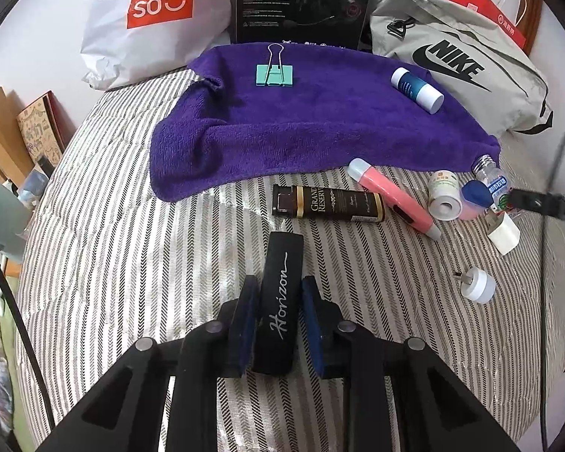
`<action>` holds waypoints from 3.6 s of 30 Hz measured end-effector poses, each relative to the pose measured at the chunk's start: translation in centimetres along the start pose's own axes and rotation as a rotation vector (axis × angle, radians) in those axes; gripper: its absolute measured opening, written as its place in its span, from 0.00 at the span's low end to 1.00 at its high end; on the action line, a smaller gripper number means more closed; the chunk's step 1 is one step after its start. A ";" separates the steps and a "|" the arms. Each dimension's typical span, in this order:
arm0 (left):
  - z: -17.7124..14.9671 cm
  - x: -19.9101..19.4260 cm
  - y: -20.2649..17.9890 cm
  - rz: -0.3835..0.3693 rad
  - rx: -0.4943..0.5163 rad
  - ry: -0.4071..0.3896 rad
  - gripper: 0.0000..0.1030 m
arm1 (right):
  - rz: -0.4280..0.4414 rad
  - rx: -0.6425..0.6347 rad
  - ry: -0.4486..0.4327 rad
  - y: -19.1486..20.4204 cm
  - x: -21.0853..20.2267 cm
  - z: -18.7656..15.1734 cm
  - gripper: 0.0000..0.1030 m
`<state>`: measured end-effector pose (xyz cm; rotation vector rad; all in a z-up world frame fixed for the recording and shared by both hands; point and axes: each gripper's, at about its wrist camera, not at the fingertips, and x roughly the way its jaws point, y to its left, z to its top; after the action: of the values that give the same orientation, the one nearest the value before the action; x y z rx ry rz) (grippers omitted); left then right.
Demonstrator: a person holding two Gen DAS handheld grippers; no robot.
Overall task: Organize rigid objects
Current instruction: 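Grasp the black Horizon tube with the left gripper while the right gripper grasps the clear candy jar, then carry the tube and jar over the purple towel, open the right gripper releasing the jar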
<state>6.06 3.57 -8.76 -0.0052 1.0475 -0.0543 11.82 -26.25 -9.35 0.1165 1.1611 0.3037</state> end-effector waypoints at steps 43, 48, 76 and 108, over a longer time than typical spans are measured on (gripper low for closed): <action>0.1 0.3 -0.5 0.025 0.003 0.015 0.27 | -0.153 -0.234 -0.012 0.7 1.1 -2.2 0.44; 0.0 0.3 -0.6 0.035 0.023 0.013 0.27 | -0.144 -0.264 0.006 0.7 0.9 -2.4 0.44; -0.3 -0.2 -0.7 0.027 0.017 0.005 0.20 | -0.129 -0.238 -0.002 -0.3 0.2 -3.5 0.41; 9.3 -1.7 0.8 -0.028 0.009 -0.075 0.20 | -0.010 -0.240 -0.061 2.1 -2.9 4.4 0.41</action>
<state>13.25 4.27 -2.64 -0.0138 0.9724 -0.0835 14.42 -24.76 -4.55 -0.0897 1.0561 0.4257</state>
